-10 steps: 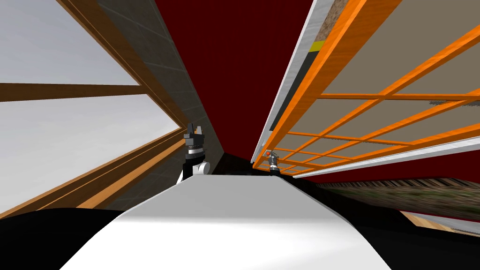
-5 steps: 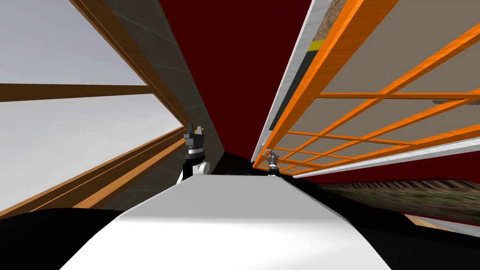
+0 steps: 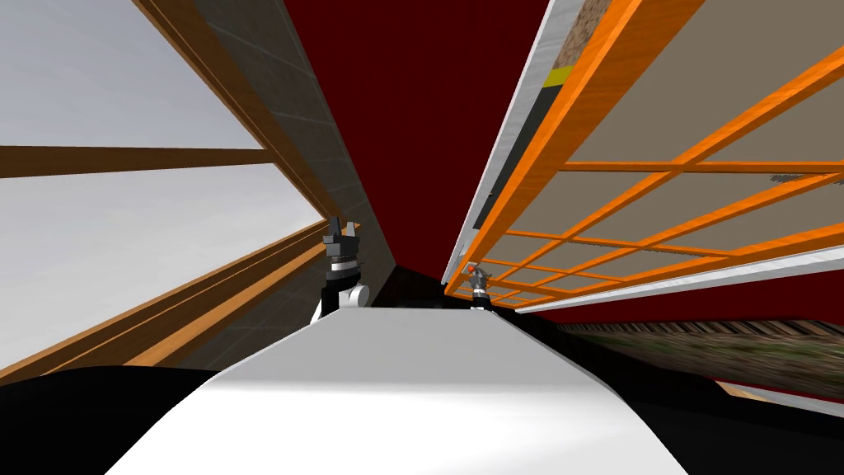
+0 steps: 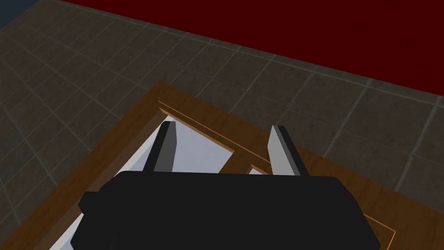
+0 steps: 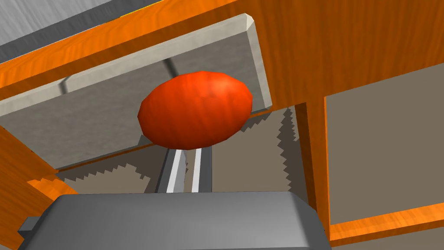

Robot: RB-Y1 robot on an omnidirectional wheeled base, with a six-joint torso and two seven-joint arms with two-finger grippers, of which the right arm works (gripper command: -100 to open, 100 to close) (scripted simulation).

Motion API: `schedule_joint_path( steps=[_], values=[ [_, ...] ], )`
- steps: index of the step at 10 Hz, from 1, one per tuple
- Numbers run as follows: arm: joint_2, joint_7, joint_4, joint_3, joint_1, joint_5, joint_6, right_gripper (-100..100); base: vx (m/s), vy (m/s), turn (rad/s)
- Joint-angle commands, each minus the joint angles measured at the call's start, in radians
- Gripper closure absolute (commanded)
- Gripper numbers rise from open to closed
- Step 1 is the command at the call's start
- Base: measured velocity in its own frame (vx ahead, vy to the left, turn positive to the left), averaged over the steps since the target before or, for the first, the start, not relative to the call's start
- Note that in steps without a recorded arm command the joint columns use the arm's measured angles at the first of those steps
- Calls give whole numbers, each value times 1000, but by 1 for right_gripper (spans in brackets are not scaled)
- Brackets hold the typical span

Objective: Pull the door open

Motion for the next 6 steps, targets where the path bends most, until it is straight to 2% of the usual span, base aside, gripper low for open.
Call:
schedule_joint_path(
  steps=[1, 2, 3, 4, 6],
  values=[
    [12, -16, -38, 20, -2, 5, 5, 100, -28, -3, -12],
    [12, -16, -11, 20, -2, 5, 5, 100, -8, 4, 19],
    [12, -16, -36, 20, -2, 5, 5, 100, -4, 3, -12],
    [12, -16, 13, 20, -2, 5, 5, 100, 0, 0, 0],
    [12, -16, -11, 20, -2, 5, 5, 100, 3, -1, -2]
  ],
)
